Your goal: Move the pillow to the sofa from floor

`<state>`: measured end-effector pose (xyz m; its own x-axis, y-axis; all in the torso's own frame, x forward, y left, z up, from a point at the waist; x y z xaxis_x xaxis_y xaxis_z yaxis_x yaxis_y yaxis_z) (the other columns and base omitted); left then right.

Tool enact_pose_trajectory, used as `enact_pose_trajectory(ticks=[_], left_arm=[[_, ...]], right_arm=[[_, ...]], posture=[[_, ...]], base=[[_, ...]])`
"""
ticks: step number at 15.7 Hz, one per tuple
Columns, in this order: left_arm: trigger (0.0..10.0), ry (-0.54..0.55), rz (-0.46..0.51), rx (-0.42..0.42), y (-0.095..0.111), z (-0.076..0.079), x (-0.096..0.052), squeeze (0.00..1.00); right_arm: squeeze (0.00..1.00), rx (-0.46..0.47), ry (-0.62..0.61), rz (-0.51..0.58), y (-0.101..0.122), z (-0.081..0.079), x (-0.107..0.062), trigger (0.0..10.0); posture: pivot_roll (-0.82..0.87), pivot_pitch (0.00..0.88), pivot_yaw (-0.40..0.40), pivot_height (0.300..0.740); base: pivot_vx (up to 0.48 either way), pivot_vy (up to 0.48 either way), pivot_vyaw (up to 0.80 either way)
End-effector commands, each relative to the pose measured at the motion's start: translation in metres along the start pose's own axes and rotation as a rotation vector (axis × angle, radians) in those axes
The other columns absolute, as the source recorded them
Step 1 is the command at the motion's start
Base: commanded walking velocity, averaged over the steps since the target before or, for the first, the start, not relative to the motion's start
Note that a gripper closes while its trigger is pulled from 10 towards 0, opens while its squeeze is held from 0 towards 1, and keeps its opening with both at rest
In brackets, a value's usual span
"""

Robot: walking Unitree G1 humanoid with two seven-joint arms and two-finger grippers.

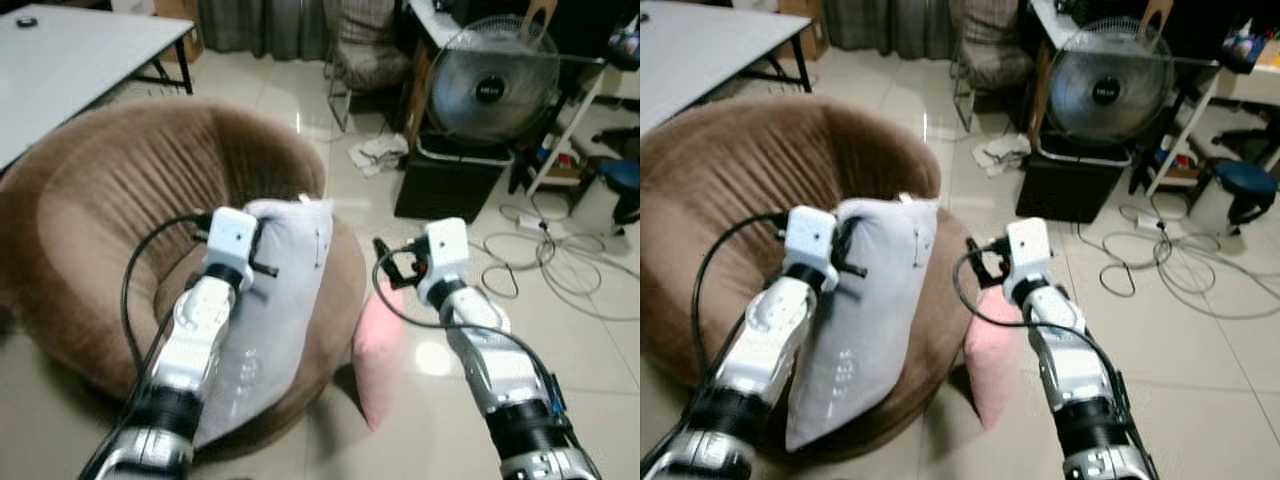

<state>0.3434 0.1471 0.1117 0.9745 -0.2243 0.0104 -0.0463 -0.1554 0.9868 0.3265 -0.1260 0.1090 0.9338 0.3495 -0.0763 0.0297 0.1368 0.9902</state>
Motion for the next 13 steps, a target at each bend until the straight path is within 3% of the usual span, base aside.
enact_pose_trajectory(ticks=[1,4,7,9,11,13], left_arm=[[10.0,-0.011,0.045,0.016,0.011,-0.001,0.006,0.00],[10.0,0.021,-0.013,0.022,0.006,-0.004,0.026,0.00],[10.0,0.049,-0.061,0.076,0.000,-0.004,0.033,0.00],[10.0,0.103,-0.112,0.125,-0.003,-0.014,0.036,0.00],[10.0,0.227,-0.207,0.206,-0.010,-0.039,0.034,0.00],[10.0,0.290,-0.242,0.235,-0.010,-0.055,0.031,0.00]], right_arm=[[0.00,-0.022,0.020,0.008,0.004,0.001,-0.001,10.0],[0.00,-0.043,0.154,-0.005,0.008,-0.010,-0.011,10.0],[0.00,-0.064,0.232,-0.027,0.007,-0.022,-0.020,10.0],[0.00,-0.067,0.303,-0.066,0.002,-0.031,-0.026,10.0],[0.00,-0.121,0.354,-0.161,-0.012,-0.036,-0.039,10.0],[0.00,-0.117,0.333,-0.177,-0.012,-0.035,-0.045,10.0]], posture=[[0.05,0.000,-0.069,0.740],[0.02,0.000,-0.087,0.740],[-0.01,0.000,-0.077,0.740],[-0.04,0.000,-0.060,0.740],[-0.08,0.013,-0.038,0.740],[-0.11,0.034,-0.027,0.740]], base=[[0.000,0.000,0.00],[0.000,0.000,0.00],[0.000,0.000,0.00],[0.000,0.000,0.00],[0.000,0.000,0.00],[0.000,0.000,0.00]])
Point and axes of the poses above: a point about 5 cm out from each wrist's last joint towards the gripper, its own x axis pointing out of the wrist towards the gripper, its own y axis along the axis of the wrist's last joint, z = x × y, the point moved 1 cm from there along x, pointing out of the wrist towards the gripper, and after that the axes turned 4 degrees about -x, right-handed, at the moved point
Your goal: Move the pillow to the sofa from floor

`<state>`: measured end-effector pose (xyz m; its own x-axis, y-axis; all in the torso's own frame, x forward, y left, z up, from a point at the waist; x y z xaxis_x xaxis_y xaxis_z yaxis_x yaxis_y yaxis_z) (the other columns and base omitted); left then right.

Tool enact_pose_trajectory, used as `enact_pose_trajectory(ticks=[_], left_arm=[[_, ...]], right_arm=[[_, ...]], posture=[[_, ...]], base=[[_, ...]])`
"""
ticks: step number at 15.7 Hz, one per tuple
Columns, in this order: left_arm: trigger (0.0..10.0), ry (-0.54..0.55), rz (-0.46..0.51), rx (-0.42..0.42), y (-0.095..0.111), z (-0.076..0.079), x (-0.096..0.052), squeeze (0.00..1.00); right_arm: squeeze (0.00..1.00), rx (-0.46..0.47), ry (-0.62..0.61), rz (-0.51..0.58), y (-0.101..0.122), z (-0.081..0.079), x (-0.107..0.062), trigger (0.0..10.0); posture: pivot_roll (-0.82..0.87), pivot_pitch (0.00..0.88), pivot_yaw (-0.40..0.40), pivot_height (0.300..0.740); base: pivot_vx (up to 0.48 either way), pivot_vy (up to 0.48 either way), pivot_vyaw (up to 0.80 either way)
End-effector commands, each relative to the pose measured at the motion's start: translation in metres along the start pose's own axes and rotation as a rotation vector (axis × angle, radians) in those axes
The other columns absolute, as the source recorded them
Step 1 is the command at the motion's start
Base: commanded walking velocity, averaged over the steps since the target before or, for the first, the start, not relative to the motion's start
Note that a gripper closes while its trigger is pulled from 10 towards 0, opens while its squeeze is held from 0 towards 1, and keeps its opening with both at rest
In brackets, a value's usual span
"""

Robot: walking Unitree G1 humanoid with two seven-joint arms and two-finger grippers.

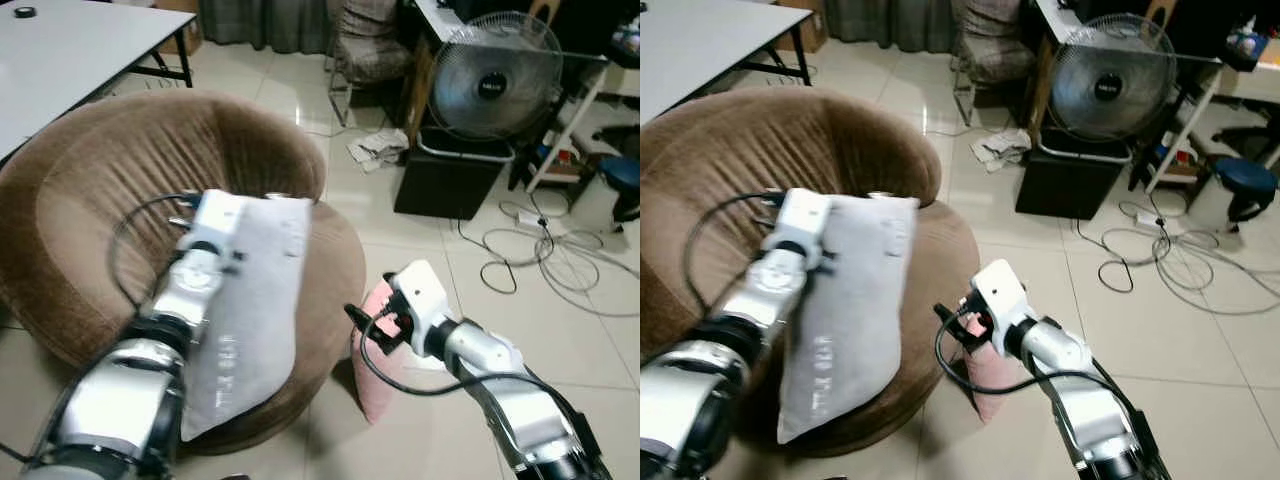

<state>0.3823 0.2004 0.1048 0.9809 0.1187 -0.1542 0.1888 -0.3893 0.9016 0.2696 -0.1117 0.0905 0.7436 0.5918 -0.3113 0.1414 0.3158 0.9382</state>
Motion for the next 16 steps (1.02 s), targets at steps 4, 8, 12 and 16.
enact_pose_trajectory(ticks=[4,8,12,16], left_arm=[[10.0,0.032,-0.006,-0.012,0.014,-0.013,0.007,1.00],[10.0,0.041,0.002,-0.007,0.021,-0.012,0.010,1.00],[10.0,0.052,0.013,0.009,0.023,-0.017,0.010,1.00],[10.0,-0.085,0.043,-0.167,0.023,0.001,0.008,1.00]], right_arm=[[0.00,-0.008,-0.027,-0.019,0.004,-0.001,-0.012,10.0],[0.00,0.005,-0.046,-0.034,0.004,-0.001,-0.016,10.0],[0.00,0.008,-0.047,-0.034,0.007,-0.001,-0.015,10.0],[0.00,0.057,-0.185,-0.051,0.001,0.017,-0.012,10.0]], posture=[[-0.15,0.068,-0.011,0.740],[-0.15,0.076,-0.007,0.740],[-0.15,0.074,-0.010,0.740],[-0.11,0.007,-0.008,0.740]], base=[[0.000,0.000,0.00],[0.000,0.000,0.00],[0.000,0.000,0.00],[0.000,0.000,0.00]])
Point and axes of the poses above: a point about 5 cm out from each wrist's last joint towards the gripper, its own x axis pointing out of the wrist towards the gripper, its own y axis along the axis of the wrist's last joint, z = x × y, the point moved 1 cm from there along x, pointing out of the wrist towards the gripper, and after that the axes turned 4 degrees about -x, right-handed, at the moved point
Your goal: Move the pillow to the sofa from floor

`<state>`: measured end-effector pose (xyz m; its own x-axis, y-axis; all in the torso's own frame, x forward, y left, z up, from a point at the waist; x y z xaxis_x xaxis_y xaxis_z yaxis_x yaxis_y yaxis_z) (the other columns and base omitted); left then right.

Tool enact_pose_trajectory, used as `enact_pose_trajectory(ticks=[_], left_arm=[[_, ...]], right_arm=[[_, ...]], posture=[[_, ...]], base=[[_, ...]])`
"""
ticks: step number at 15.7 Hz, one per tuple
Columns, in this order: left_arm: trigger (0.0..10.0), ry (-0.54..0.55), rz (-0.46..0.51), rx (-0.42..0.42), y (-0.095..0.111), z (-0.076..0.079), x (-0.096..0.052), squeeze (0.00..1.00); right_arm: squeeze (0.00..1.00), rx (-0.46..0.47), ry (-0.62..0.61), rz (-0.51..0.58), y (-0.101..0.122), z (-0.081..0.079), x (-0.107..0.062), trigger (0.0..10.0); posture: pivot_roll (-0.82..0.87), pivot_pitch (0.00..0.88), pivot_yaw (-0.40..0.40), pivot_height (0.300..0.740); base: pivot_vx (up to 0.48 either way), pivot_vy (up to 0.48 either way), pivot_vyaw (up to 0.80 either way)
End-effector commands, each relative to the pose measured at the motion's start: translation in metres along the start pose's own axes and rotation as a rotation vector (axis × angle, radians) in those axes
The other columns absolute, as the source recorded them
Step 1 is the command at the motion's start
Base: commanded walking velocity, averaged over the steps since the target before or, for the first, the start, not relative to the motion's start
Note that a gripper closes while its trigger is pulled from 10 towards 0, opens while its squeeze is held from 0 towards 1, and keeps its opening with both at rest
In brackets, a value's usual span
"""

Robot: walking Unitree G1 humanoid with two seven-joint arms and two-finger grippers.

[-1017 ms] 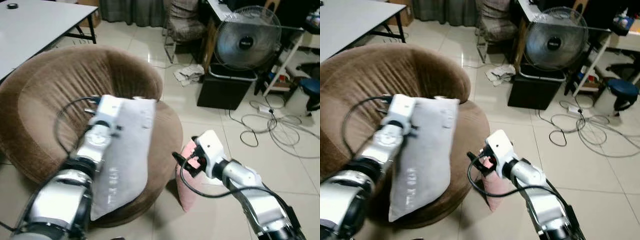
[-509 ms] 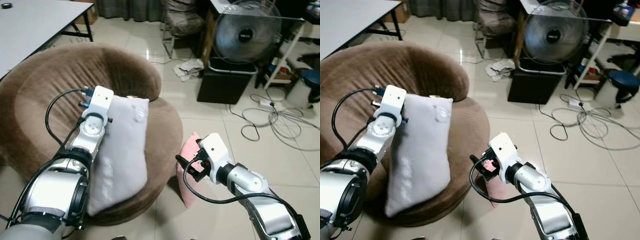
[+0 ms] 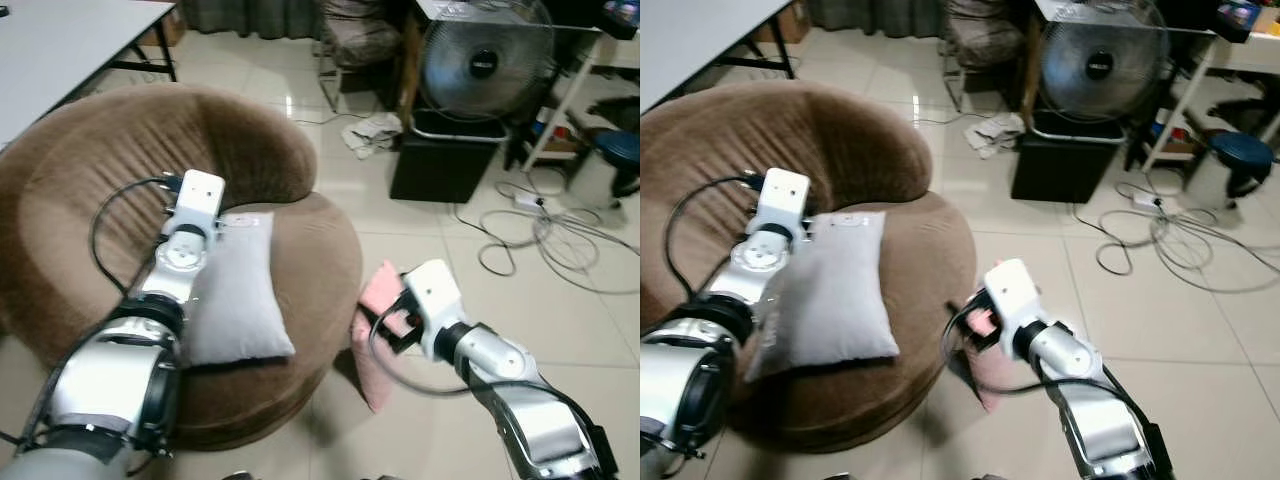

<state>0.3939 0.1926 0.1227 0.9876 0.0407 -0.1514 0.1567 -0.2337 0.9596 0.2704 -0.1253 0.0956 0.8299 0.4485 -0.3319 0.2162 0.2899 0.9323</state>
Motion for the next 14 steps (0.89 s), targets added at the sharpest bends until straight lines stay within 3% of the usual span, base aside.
enact_pose_trajectory(ticks=[1,2,3,5,7,8,9,12,13,14], left_arm=[[10.0,-0.052,-0.007,-0.060,-0.002,0.007,-0.001,0.71],[10.0,-0.081,0.002,-0.100,-0.003,0.013,-0.002,0.11],[10.0,-0.098,0.026,-0.120,-0.003,0.017,-0.004,0.00],[10.0,-0.130,0.101,-0.141,-0.003,0.025,-0.011,0.00],[10.0,-0.153,0.158,-0.221,-0.005,0.029,-0.024,0.00],[10.0,-0.175,0.177,-0.231,-0.010,0.034,-0.039,0.00],[10.0,-0.186,0.175,-0.222,-0.012,0.036,-0.044,0.00],[10.0,-0.256,0.148,-0.140,-0.034,0.042,-0.084,0.00],[10.0,-0.249,0.137,-0.115,-0.036,0.037,-0.090,0.00],[10.0,-0.244,0.124,-0.142,-0.037,0.036,-0.091,0.00]], right_arm=[[0.00,0.016,-0.072,-0.010,-0.002,0.012,0.000,10.0],[0.00,0.040,-0.107,-0.008,-0.003,0.017,0.002,10.0],[0.00,0.051,-0.138,-0.007,-0.004,0.022,0.002,10.0],[0.00,0.142,-0.243,-0.002,-0.009,0.038,0.000,10.0],[0.00,0.181,-0.313,-0.008,-0.013,0.044,0.001,10.0],[0.00,0.208,-0.347,-0.013,-0.016,0.044,0.001,10.0],[0.00,0.217,-0.355,-0.014,-0.018,0.043,0.001,10.0],[0.00,0.248,-0.346,-0.002,-0.018,0.040,0.005,10.0],[0.00,0.252,-0.337,0.013,-0.015,0.040,0.008,10.0],[0.00,0.250,-0.333,0.018,-0.014,0.039,0.009,10.0]], posture=[[-0.10,0.000,-0.008,0.740],[-0.09,0.000,-0.007,0.740],[-0.08,0.000,-0.005,0.740],[-0.04,0.000,-0.002,0.740],[-0.03,0.000,-0.004,0.740],[-0.02,0.000,0.001,0.740],[-0.02,0.000,0.003,0.740],[-0.01,0.000,0.016,0.740],[-0.01,0.000,0.016,0.740],[0.00,0.000,0.016,0.740]], base=[[0.000,0.000,0.00],[0.000,0.000,0.00],[0.000,0.000,0.00],[0.000,0.000,0.00],[0.000,0.000,0.00],[0.000,0.000,0.00],[0.000,0.000,0.00],[0.000,0.000,0.00],[0.000,0.000,0.00],[0.000,0.000,0.00]])
Point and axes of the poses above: a point about 5 cm out from each wrist's last joint towards the gripper, its own x axis pointing out of the wrist towards the gripper, its own y axis along the axis of the wrist's last joint, z = x × y, the point moved 1 cm from there along x, pointing out of the wrist towards the gripper, and after that the axes turned 4 degrees about -x, right-handed, at the moved point
